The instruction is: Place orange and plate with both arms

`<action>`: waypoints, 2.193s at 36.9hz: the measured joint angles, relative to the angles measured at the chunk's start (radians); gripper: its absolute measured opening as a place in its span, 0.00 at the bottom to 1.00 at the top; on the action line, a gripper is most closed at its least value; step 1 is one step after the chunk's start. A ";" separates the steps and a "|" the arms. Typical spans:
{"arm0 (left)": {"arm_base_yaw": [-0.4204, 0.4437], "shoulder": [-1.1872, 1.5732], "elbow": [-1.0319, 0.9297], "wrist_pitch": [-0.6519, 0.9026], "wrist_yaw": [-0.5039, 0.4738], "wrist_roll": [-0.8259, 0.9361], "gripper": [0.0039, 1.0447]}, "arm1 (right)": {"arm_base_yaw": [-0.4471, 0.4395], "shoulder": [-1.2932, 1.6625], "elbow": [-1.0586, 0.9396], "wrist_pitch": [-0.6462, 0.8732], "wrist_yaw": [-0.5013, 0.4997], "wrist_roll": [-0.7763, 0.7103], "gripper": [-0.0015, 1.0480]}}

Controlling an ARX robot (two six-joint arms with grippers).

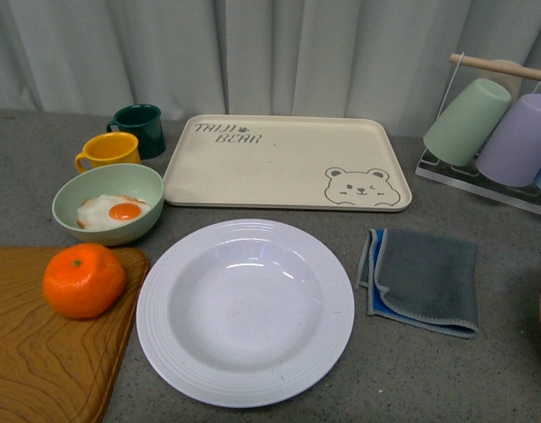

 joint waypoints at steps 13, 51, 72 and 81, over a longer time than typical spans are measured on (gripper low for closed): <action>0.000 0.000 0.000 0.000 0.000 0.000 0.94 | 0.000 0.000 0.000 0.000 0.000 0.000 0.91; -0.049 1.357 0.378 0.349 0.104 -0.075 0.94 | 0.000 -0.001 0.000 0.000 0.000 0.000 0.91; -0.029 1.794 0.630 0.327 0.117 -0.023 0.94 | 0.000 -0.001 0.000 0.000 0.000 0.000 0.91; -0.031 1.825 0.672 0.265 0.159 -0.027 0.94 | 0.000 -0.001 0.000 0.000 0.000 0.000 0.91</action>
